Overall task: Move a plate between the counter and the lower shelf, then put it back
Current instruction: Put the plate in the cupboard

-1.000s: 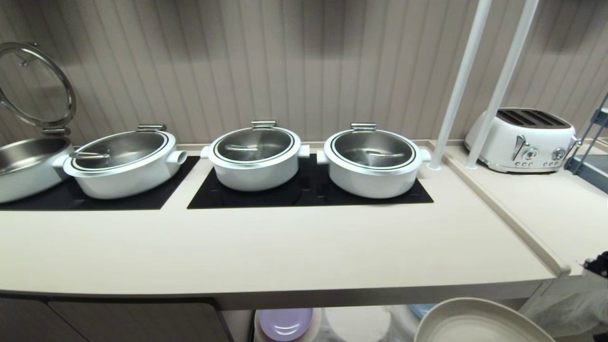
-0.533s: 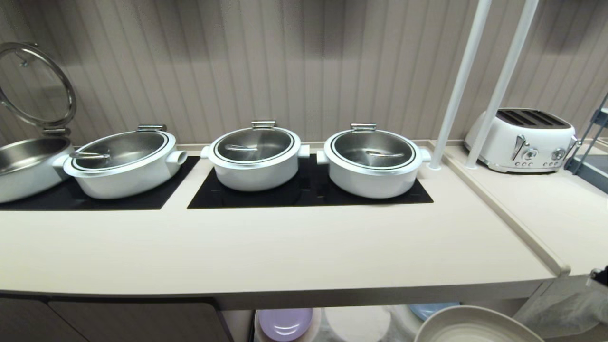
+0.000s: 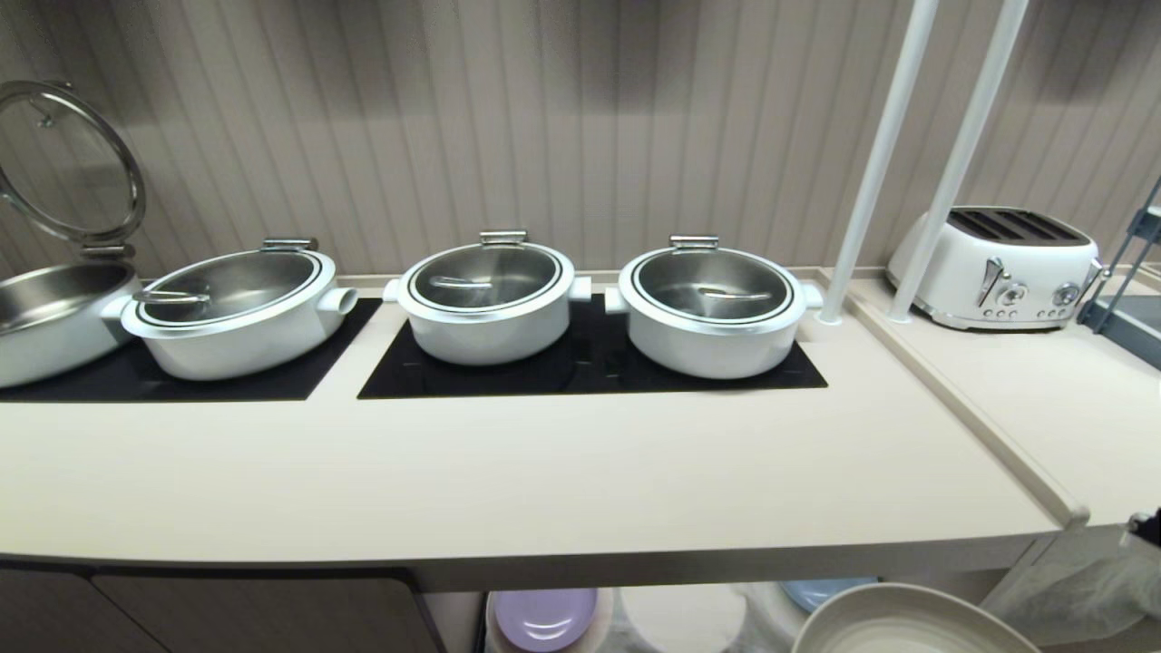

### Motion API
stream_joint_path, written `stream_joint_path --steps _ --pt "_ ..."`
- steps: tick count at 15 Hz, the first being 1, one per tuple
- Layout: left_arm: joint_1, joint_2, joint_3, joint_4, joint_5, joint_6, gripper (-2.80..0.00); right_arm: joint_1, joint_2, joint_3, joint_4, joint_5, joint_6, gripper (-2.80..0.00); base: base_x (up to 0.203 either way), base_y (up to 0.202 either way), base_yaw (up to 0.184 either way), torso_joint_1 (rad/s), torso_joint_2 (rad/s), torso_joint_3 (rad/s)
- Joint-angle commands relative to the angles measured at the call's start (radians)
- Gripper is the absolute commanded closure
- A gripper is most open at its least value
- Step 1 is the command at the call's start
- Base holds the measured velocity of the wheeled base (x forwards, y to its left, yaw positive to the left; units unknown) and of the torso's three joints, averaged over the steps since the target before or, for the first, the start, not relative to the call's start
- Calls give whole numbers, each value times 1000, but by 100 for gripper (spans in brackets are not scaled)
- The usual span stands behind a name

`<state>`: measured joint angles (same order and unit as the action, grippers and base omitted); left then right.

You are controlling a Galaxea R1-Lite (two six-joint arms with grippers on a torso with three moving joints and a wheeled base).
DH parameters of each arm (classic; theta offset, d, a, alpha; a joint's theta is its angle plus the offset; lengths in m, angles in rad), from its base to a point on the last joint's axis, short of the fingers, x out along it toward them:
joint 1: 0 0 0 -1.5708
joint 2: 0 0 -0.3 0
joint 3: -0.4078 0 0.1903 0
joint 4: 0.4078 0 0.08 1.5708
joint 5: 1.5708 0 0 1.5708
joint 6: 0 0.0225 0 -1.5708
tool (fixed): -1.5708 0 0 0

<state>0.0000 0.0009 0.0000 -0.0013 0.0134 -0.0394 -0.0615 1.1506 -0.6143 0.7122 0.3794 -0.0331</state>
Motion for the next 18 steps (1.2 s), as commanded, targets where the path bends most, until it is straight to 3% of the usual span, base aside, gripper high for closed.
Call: stream_joint_path --steps 1,18 --pt "0 1 0 0 0 -2 0 0 4 -1 4 3 -1 0 0 0 0 0 0 0" --pt "0 1 0 0 0 -2 0 0 4 -2 5 4 1 0 0 0 0 0 0 0"
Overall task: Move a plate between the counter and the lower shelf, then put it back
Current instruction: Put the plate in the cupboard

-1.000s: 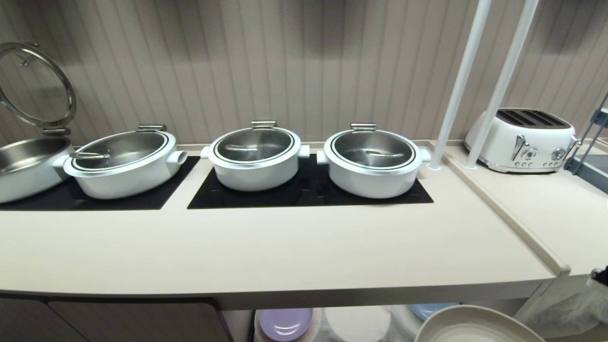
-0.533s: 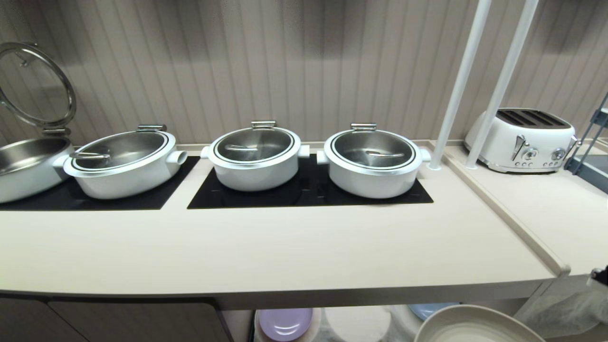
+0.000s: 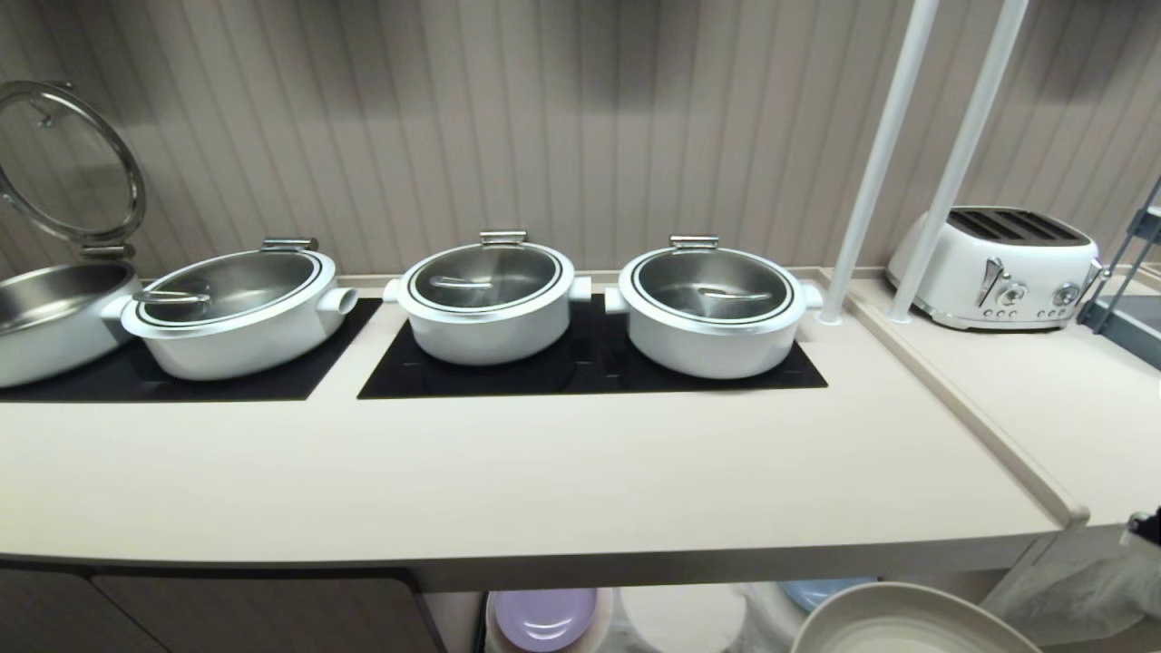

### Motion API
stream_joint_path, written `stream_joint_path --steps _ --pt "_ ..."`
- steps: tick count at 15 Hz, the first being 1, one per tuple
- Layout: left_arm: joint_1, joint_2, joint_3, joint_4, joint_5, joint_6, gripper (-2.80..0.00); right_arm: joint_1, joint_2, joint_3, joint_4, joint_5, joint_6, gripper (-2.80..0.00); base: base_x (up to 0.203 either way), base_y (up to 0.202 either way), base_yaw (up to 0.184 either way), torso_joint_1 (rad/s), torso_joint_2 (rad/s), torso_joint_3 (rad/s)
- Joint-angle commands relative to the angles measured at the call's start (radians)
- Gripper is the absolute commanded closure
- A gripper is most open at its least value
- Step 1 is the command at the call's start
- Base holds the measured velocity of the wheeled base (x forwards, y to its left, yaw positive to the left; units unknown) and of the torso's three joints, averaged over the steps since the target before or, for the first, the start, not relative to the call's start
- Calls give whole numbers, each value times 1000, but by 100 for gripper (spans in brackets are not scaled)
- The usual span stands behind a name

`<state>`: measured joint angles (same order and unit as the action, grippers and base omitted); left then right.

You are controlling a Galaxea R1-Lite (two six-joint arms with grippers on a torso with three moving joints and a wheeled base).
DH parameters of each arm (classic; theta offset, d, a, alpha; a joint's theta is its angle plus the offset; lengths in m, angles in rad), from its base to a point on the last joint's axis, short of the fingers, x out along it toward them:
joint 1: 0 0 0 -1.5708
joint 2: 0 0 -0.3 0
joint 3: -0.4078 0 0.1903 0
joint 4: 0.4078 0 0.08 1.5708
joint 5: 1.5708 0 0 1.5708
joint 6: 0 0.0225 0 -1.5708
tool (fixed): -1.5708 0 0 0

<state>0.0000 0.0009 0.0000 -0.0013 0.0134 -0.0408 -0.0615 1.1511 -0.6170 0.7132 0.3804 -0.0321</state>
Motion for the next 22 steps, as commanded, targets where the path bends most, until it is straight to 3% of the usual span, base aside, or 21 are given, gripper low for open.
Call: stream_joint_path --steps 1,22 --pt "0 1 0 0 0 -1 0 0 4 0 4 3 0 0 0 0 0 0 0 0" --pt "0 1 0 0 0 -1 0 0 10 -23 8 5 1 0 0 0 0 0 0 0"
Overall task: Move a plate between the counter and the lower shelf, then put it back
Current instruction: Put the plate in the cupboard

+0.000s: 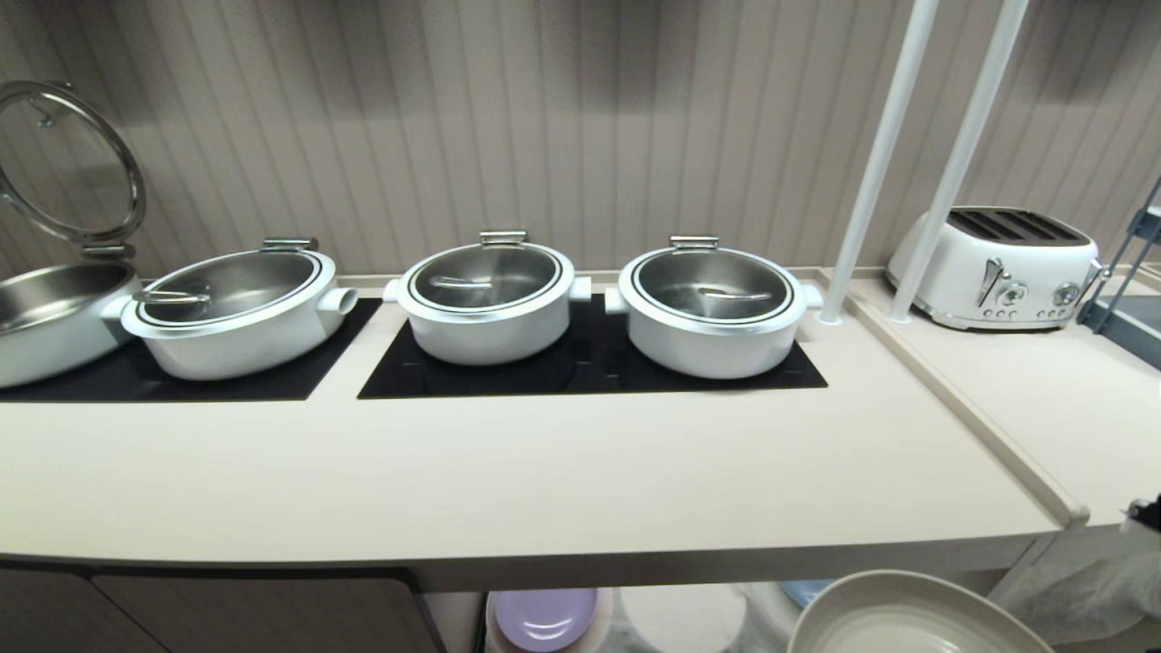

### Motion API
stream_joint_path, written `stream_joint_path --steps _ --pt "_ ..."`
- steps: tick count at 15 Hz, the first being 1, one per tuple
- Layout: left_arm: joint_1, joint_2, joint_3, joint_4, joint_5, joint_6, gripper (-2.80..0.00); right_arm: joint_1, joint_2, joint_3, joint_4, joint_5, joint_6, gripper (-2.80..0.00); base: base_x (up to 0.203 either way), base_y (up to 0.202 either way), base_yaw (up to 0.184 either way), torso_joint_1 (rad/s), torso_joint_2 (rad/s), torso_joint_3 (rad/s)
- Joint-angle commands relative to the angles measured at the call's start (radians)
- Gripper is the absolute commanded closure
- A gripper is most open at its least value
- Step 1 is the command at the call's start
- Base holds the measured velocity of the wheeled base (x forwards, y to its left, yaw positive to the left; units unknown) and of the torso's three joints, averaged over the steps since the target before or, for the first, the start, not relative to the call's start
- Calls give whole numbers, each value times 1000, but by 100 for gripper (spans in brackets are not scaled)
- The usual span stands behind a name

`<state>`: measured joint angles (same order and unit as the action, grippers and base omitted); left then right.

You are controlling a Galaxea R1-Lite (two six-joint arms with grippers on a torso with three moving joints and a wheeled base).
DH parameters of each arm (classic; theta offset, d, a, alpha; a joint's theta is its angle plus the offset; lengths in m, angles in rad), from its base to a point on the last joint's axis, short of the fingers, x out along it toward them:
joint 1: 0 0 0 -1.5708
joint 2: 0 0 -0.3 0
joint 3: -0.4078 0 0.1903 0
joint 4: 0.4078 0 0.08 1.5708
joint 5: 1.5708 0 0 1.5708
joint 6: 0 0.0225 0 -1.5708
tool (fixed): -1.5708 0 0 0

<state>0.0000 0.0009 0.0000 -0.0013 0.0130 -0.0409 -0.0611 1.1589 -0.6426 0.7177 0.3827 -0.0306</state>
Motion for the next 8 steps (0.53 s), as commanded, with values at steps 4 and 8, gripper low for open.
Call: stream_joint_path --steps 4,8 --pt "0 1 0 0 1 -1 0 0 4 -6 2 4 0 0 0 0 0 0 0 0" --pt "0 1 0 0 1 -1 0 0 -1 -5 14 2 0 0 0 0 0 0 0 0"
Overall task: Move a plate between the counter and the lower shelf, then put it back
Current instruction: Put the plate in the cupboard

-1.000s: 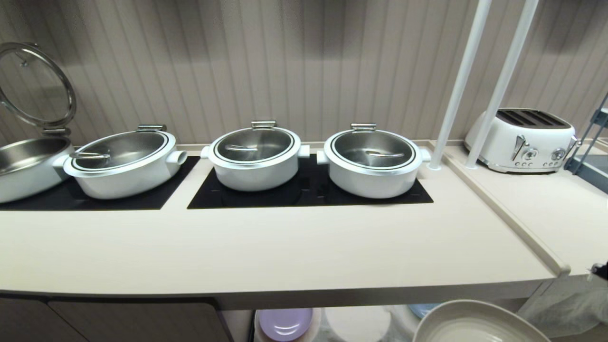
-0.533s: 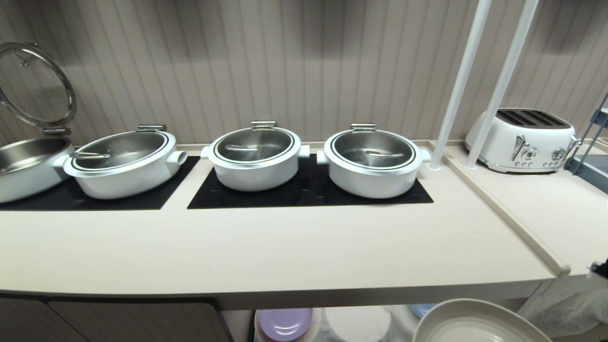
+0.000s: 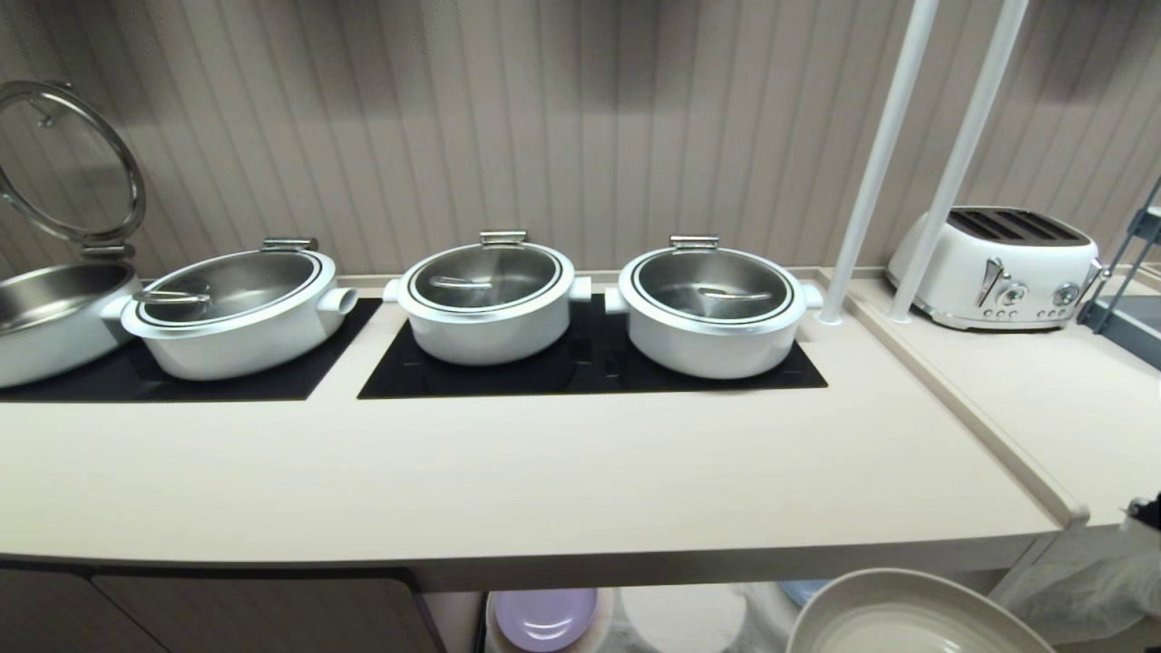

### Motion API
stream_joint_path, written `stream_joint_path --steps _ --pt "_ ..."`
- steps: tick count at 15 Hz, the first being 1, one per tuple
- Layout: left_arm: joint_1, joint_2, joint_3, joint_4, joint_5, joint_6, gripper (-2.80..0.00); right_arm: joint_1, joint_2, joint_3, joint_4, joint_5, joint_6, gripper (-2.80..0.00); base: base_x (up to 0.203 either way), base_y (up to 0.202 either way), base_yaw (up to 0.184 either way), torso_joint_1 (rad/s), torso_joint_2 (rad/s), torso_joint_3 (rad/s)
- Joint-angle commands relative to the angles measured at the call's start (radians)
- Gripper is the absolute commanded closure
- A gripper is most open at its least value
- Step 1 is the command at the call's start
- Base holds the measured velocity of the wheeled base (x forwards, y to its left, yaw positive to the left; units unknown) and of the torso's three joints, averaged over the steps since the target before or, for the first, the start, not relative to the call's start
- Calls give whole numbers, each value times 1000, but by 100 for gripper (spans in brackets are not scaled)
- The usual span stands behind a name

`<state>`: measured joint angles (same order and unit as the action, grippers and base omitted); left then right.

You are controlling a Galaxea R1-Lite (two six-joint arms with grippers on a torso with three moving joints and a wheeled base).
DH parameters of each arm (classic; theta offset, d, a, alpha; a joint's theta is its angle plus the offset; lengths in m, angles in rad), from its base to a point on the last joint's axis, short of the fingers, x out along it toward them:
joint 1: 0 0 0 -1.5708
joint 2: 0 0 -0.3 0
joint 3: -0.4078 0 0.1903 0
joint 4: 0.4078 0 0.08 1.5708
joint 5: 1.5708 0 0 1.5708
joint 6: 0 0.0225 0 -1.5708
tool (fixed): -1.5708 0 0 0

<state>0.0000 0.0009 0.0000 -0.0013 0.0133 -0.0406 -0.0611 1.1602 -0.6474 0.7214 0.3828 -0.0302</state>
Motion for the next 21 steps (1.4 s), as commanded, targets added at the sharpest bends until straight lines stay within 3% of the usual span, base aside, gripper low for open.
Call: stream_joint_path --steps 1,21 --pt "1 1 0 0 1 -1 0 0 -3 -1 21 2 0 0 0 0 0 0 0 0" --pt "0 1 0 0 1 -1 0 0 -28 12 72 4 19 0 0 0 0 -91 192 100"
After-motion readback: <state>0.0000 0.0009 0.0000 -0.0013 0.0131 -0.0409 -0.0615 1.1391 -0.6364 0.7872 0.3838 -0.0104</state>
